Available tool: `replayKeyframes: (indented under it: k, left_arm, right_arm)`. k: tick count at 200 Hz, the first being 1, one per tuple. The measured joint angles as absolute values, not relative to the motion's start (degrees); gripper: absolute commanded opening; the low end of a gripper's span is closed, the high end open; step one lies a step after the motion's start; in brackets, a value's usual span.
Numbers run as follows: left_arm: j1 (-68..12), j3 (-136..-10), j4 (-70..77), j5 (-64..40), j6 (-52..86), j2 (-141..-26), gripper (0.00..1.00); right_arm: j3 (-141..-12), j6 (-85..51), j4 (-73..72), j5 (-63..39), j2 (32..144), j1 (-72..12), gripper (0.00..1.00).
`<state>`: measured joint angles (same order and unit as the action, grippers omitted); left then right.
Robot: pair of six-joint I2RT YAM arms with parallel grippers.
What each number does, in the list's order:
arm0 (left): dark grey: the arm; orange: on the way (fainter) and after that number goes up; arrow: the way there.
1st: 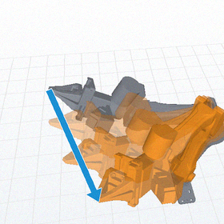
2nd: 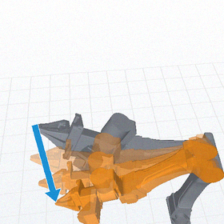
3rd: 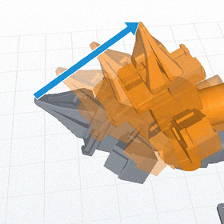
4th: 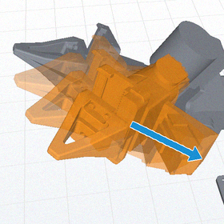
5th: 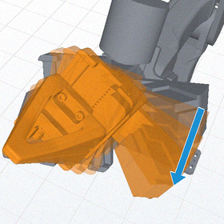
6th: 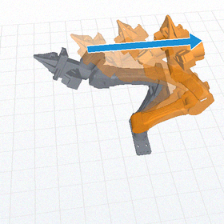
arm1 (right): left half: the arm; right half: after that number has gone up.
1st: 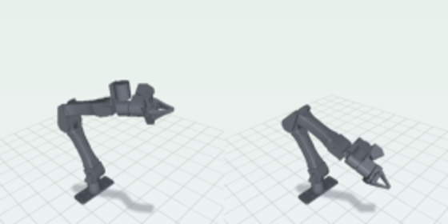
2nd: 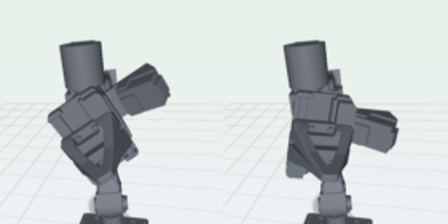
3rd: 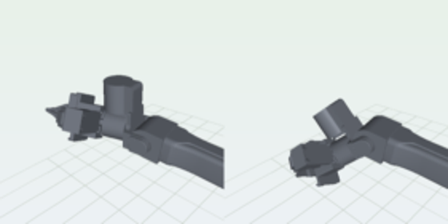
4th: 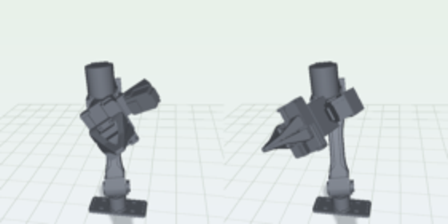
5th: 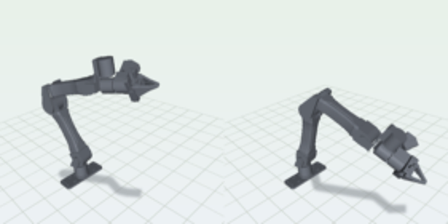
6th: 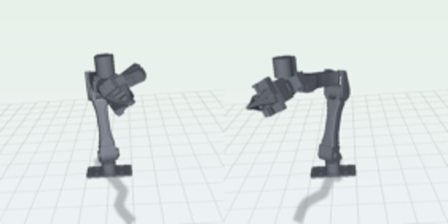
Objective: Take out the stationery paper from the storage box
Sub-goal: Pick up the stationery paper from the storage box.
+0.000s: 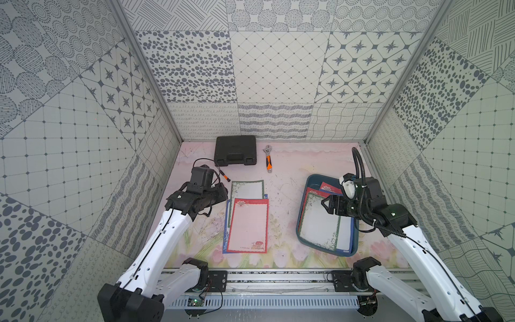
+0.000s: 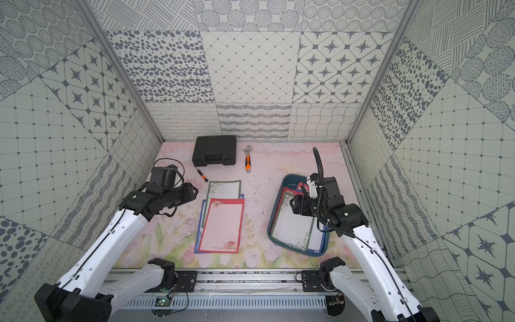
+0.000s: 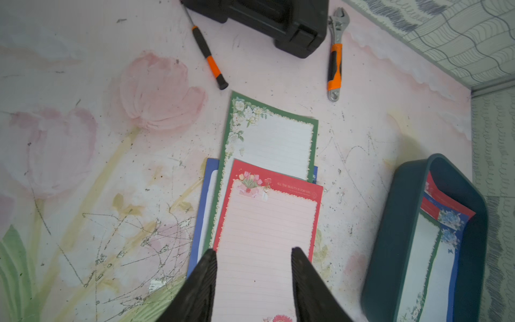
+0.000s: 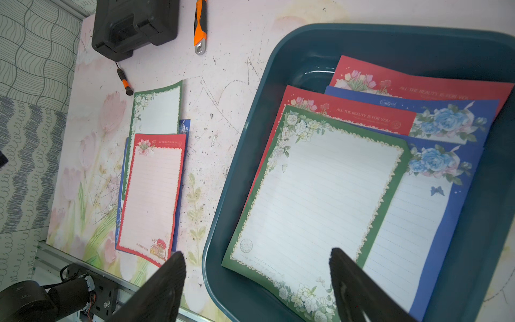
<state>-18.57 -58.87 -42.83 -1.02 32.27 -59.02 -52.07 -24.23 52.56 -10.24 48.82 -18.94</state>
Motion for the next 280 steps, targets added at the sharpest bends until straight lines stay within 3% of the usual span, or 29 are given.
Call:
replayKeyframes:
  k: [46,102,160,236,280]
  left_arm:
    - [-31.4,-62.8,-42.0,5.7,32.9,-60.8,0.43]
    - [-42.1,-67.9,-39.5,11.6,30.3,-71.8,0.41]
    - [-44.1,-71.3,-34.3,10.0,25.5,-82.8,0.35]
    - [-44.2,-72.8,-29.2,-0.4,24.9,-91.3,0.32]
    - [-44.9,-72.3,-24.1,-6.8,25.9,-95.7,0.32]
  right_arm:
    - [-48.1,-26.5,52.7,-12.0,48.3,-18.9,0.8]
    - [-45.9,-31.6,52.9,-12.5,49.8,-18.9,0.81]
    - [-43.9,-35.5,53.4,-9.2,51.5,-18.9,0.81]
    - [-42.6,-36.7,51.5,-3.9,58.3,-18.9,0.68]
    - [-42.1,-37.6,49.9,1.6,58.8,-18.9,0.65]
